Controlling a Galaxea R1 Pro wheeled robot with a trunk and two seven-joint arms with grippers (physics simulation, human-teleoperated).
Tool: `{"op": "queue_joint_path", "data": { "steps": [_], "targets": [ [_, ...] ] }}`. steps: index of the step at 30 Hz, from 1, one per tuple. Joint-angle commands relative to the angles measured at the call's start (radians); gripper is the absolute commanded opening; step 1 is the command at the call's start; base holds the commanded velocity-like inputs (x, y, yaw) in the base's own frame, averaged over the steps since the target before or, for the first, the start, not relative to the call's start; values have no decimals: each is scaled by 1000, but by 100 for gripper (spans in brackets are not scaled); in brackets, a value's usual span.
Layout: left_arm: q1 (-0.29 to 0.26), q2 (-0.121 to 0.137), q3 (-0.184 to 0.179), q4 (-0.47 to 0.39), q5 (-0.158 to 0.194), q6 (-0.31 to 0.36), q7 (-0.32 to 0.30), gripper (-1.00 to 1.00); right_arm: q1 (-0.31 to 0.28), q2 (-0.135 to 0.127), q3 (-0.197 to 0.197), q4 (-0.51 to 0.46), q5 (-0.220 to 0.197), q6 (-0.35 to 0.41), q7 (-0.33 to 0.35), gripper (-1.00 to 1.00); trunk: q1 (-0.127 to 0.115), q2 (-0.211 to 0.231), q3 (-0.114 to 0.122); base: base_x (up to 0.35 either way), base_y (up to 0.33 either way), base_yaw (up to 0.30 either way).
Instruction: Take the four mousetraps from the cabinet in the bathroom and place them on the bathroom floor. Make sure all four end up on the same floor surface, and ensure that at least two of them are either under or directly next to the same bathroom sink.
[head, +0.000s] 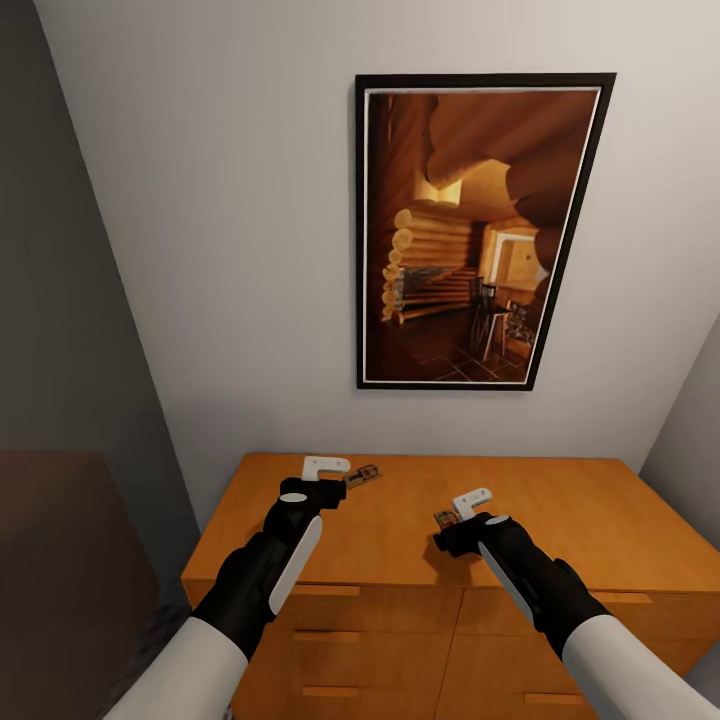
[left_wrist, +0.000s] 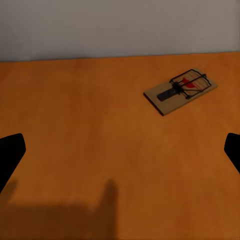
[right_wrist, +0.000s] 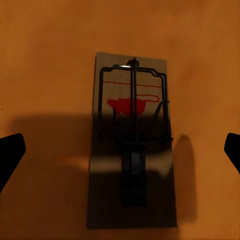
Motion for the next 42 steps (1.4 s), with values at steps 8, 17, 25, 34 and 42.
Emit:
{"op": "queue_joint_path", "data": {
  "steps": [8, 17, 25, 34, 42],
  "targets": [
    [-1, 0, -2, 0, 11, 3, 9, 100, -1, -1, 4, -1, -11, 4, 0, 100, 8, -16, -8, 0, 0, 0],
    [-1, 0, -2, 0, 10, 3, 9, 100, -1, -1, 4, 1, -11, 4, 0, 100, 43, -79, -37, 0, 0, 0],
    [-1, 0, -2, -1, 10, 3, 9, 100, -1, -1, 2, 11, -11, 3, -1, 100, 46, -86, -40, 0, 0, 0],
    [-1, 0, -2, -1, 11, 3, 9, 100, -1, -3, -31, 15, -13, 0, 1, 100, 46, -86, -40, 0, 0, 0],
    [-1, 0, -2, 0, 11, 3, 9, 100, -1, -3, -76, 16, -13, 1, 2, 100, 46, -86, -40, 0, 0, 0]
  ]
}}
